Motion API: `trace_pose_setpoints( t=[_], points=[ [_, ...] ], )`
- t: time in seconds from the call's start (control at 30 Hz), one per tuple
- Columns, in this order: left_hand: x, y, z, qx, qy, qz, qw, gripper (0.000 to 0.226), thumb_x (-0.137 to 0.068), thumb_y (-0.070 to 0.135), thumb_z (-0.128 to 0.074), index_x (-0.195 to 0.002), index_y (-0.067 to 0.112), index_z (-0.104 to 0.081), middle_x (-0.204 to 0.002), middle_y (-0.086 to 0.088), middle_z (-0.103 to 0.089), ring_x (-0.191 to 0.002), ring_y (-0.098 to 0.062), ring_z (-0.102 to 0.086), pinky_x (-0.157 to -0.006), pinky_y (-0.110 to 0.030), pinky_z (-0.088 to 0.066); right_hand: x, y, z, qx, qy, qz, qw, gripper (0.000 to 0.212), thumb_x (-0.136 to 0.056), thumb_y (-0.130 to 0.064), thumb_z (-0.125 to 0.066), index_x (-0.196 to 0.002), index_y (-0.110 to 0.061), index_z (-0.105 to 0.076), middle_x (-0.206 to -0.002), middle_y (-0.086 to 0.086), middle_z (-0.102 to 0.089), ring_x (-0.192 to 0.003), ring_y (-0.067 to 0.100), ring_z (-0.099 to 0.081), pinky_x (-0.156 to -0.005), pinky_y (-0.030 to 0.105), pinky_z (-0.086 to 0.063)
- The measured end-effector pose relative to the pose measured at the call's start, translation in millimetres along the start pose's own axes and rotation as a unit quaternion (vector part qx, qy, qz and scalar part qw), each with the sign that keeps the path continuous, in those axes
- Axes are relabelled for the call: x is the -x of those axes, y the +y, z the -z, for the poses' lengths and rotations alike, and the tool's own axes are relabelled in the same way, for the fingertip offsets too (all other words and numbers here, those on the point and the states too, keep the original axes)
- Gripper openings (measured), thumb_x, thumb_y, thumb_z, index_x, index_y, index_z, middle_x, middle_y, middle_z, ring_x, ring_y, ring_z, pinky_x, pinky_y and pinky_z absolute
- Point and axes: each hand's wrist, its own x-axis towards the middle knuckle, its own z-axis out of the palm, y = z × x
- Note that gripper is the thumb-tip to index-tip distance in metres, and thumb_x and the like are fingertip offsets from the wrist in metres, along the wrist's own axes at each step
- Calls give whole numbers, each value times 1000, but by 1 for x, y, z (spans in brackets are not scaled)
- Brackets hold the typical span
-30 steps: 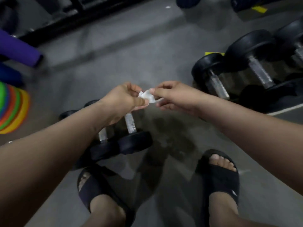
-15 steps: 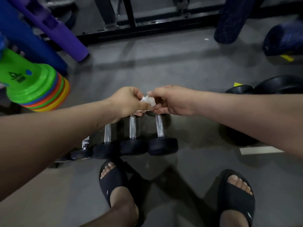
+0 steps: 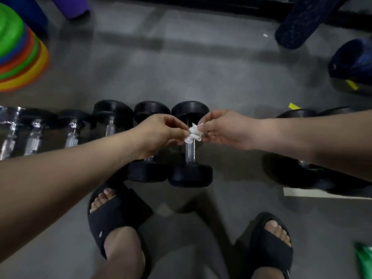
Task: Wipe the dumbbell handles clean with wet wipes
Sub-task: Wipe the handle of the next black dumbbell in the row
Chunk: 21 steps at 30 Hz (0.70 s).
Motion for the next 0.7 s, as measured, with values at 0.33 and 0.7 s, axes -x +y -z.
trace_pose_setpoints(
  t=[0.33, 0.7],
  points=[
    [-5, -42, 4, 177, 31, 46, 983, 29, -97, -11, -37, -106, -2, -63, -87, -14, -76, -80, -22, -74, -71, -26, -61, -18, 43, -25, 89, -13, 59, 994, 24, -83, -5, -80, -94, -10, -58, -92, 11, -68, -88, 21, -69, -88, 38, -59],
    [12, 24, 4, -266, 43, 44, 962, 24, -96, 1, -46, -105, 8, -67, -91, -9, -72, -74, -17, -62, -67, -28, -52, -47, 14, 10, 253, 70, 133, 956, 15, -92, -21, -71, -87, -7, -72, -77, 14, -73, -64, 17, -64, -71, 46, -61]
  ],
)
